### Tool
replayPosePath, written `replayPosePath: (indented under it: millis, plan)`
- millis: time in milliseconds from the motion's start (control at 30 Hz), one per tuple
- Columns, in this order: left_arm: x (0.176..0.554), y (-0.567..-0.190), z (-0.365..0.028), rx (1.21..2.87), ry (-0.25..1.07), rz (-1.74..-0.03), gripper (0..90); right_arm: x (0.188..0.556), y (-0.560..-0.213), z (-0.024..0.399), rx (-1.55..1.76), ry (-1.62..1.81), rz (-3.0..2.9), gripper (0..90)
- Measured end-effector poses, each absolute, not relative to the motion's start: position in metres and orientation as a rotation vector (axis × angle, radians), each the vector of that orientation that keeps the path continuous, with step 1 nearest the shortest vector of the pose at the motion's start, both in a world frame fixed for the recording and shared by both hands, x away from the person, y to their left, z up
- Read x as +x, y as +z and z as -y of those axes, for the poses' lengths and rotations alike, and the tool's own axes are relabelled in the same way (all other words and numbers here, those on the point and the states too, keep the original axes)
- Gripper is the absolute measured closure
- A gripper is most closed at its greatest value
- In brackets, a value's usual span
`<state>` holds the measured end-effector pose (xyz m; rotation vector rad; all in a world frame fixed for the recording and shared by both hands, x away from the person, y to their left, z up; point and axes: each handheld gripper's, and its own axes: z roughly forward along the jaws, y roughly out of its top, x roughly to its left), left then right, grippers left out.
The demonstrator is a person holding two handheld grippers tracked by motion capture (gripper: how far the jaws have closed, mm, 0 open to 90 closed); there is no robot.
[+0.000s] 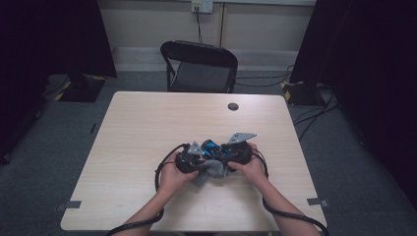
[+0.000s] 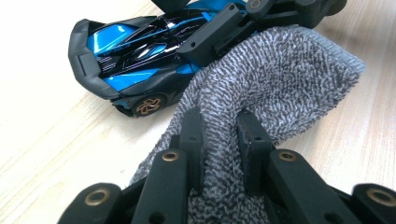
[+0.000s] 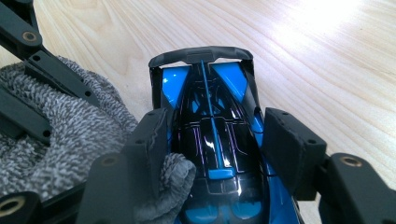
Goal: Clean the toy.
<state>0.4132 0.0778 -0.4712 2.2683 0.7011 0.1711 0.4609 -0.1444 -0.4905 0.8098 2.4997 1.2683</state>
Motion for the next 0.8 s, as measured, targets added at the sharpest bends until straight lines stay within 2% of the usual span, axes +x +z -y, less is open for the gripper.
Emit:
replayPosePath:
  millis: [800]
  plan:
    - [0.4,-0.466,-0.089,2.311,0.141,-0.696,76.0,0.46,-0.488,0.142,0.8,1.233,-2.508,41.4]
